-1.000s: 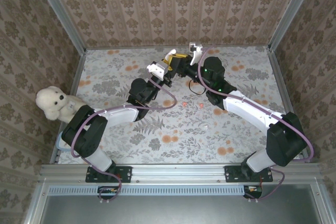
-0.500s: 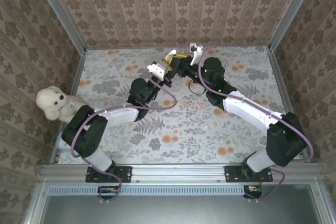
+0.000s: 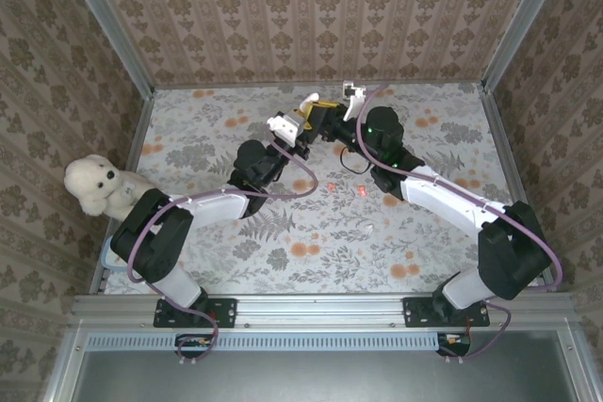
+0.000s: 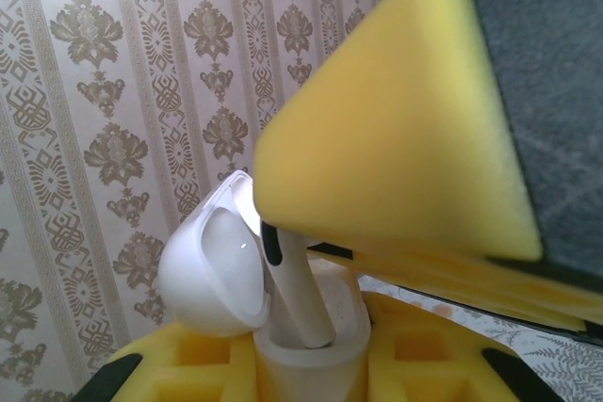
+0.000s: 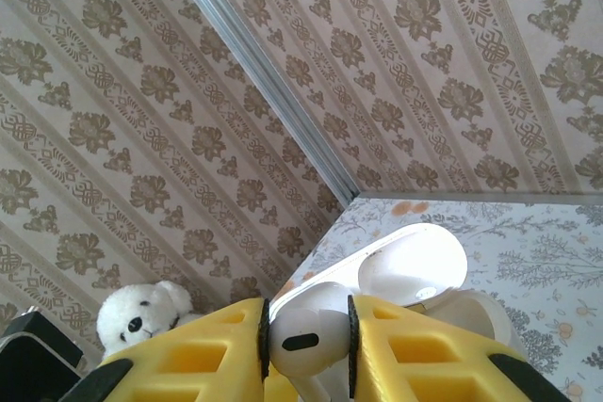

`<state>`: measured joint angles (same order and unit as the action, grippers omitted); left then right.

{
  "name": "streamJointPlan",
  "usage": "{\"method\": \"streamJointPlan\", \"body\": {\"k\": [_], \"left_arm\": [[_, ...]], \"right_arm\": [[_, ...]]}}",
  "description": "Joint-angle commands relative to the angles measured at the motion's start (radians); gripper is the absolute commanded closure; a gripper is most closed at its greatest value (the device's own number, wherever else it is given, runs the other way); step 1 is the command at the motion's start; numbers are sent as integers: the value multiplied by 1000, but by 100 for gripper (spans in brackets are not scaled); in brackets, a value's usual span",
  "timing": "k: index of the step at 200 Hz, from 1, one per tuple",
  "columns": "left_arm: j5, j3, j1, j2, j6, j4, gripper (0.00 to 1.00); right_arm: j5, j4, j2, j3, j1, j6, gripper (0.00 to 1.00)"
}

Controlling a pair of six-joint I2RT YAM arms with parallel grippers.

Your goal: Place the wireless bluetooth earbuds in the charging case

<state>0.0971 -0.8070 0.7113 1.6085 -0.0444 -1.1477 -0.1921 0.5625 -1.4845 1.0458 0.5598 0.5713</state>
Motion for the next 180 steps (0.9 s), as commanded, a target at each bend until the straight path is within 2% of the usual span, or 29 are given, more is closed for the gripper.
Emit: {"method": "streamJointPlan", "body": {"k": [1,79,180], "left_arm": [[121,-15,35,-74,0,-124,100],[119,-16,34,-72,-3,-122,100],[121,-13,34,-74,1,-124,100]], "right_arm": [[-9,-38,2,-32,-2,-16,73],[-12,-38,18,-54,-15,-21,74],[18,-49,26,-64,-26,-17,64]]}}
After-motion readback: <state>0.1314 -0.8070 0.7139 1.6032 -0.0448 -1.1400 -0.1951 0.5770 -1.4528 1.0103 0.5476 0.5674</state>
